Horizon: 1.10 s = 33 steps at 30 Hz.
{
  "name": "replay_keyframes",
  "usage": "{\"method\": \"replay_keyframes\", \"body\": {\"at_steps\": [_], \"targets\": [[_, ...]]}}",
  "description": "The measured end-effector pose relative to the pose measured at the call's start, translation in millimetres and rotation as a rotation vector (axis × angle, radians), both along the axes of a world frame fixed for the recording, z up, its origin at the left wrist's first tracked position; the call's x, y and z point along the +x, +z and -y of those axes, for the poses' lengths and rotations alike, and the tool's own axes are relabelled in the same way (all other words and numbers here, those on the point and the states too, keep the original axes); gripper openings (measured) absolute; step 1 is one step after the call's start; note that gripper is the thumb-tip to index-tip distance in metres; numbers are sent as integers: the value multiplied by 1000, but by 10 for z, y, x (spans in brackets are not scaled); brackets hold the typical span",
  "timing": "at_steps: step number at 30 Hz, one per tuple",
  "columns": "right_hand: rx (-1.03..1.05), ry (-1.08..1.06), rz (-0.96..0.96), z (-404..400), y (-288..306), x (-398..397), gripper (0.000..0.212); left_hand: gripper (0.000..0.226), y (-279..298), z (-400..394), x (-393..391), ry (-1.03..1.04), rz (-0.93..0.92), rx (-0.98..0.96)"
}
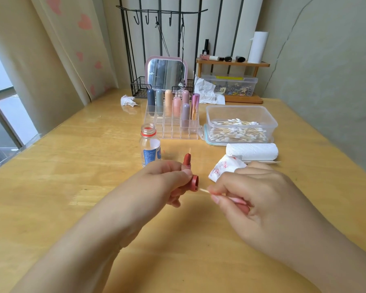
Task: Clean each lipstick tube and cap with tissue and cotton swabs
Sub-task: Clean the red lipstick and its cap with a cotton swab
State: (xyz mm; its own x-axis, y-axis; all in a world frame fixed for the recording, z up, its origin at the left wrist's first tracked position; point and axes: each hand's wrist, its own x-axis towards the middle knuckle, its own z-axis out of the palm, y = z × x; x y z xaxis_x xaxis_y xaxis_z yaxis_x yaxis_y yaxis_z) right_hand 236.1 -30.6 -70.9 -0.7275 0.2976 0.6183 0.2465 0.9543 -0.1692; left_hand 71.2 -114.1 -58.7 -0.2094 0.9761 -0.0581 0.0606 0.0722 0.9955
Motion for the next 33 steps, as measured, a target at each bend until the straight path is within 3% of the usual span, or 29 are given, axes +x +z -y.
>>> {"method": "replay_keyframes", "body": {"at_steps": [4, 9, 15, 22, 28, 33], "targets": [[-66, 58, -43, -3, 24, 14, 15, 32, -41, -22, -3, 14, -18, -24], [144, -76, -41, -13, 17, 4, 15, 26, -19, -13, 15, -10, 5, -28], [-30, 29, 8, 12, -4, -2, 13, 28, -59, -50, -17, 59, -49, -51], [100, -90, -12, -3, -3, -28, 15, 25, -95, -61, -21, 43, -88, -69], [-31, 42, 18, -10, -31, -13, 13, 23, -123, -75, -23, 107, -138, -79], [-46, -46, -78, -37, -37, -29, 15, 25, -126, -68, -14, 101, -144, -56]]}}
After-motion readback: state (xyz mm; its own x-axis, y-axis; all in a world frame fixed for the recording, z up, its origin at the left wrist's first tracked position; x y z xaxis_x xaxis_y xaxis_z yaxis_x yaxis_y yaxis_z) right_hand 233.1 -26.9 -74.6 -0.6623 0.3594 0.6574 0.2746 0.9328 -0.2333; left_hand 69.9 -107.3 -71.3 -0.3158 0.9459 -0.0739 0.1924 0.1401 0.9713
